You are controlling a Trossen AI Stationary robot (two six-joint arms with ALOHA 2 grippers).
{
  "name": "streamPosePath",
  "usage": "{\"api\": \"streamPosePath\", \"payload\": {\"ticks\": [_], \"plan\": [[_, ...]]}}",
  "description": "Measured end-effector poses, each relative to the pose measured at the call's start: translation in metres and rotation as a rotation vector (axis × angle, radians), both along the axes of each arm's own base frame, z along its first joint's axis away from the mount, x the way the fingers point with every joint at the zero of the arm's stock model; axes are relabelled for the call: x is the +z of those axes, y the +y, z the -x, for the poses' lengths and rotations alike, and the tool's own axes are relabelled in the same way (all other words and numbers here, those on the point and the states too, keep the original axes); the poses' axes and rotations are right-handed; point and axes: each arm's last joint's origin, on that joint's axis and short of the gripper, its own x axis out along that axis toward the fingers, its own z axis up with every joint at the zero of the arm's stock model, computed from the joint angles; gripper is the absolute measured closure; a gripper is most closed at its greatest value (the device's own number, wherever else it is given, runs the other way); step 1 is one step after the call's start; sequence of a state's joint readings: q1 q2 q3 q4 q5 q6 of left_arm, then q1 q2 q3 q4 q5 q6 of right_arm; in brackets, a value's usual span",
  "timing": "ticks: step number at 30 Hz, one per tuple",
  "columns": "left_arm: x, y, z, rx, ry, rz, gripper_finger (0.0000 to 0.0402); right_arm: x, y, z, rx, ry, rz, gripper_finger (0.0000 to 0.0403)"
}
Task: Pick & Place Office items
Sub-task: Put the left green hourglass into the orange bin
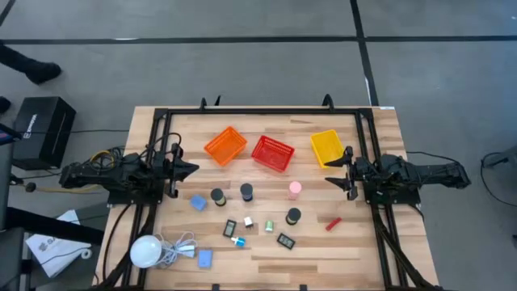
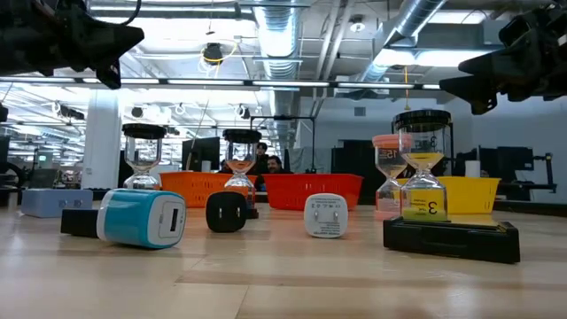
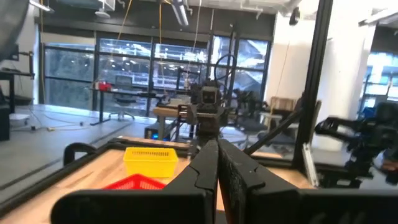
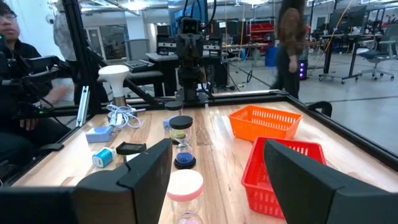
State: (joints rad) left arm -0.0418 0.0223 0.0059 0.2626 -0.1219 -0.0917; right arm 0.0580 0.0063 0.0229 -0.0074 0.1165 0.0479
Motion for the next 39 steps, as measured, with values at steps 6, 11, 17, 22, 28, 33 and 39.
{"api": "streamPosePath", "payload": {"ticks": [6, 11, 17, 22, 28, 33, 39], "plan": [[0.002, 0.001, 0.001, 0.020, -0.022, -0.007, 0.0400, 0.006, 0.000, 0.000, -0.001, -0.064, -0.001, 0.0159], [0.006, 0.001, 0.002, 0.025, -0.066, -0.009, 0.0400, 0.013, 0.000, 0.001, -0.001, -0.139, -0.006, 0.0159], [0.007, 0.001, 0.002, 0.015, -0.073, 0.029, 0.0400, 0.018, 0.000, 0.002, -0.001, -0.195, -0.015, 0.0159], [0.004, 0.000, -0.002, 0.007, -0.033, 0.027, 0.0382, 0.025, -0.004, 0.004, -0.115, -0.260, 0.048, 0.0159], [0.004, 0.001, -0.011, 0.026, -0.024, 0.032, 0.0327, 0.030, -0.015, 0.009, -0.466, -0.284, 0.047, 0.0159], [0.014, -0.001, -0.023, -0.008, 0.032, 0.017, 0.0277, 0.029, -0.024, 0.013, -0.711, -0.267, 0.015, 0.0159], [0.034, -0.004, -0.047, -0.079, 0.120, -0.001, 0.0238, 0.028, -0.029, 0.016, -0.836, -0.265, -0.014, 0.0159]]}}
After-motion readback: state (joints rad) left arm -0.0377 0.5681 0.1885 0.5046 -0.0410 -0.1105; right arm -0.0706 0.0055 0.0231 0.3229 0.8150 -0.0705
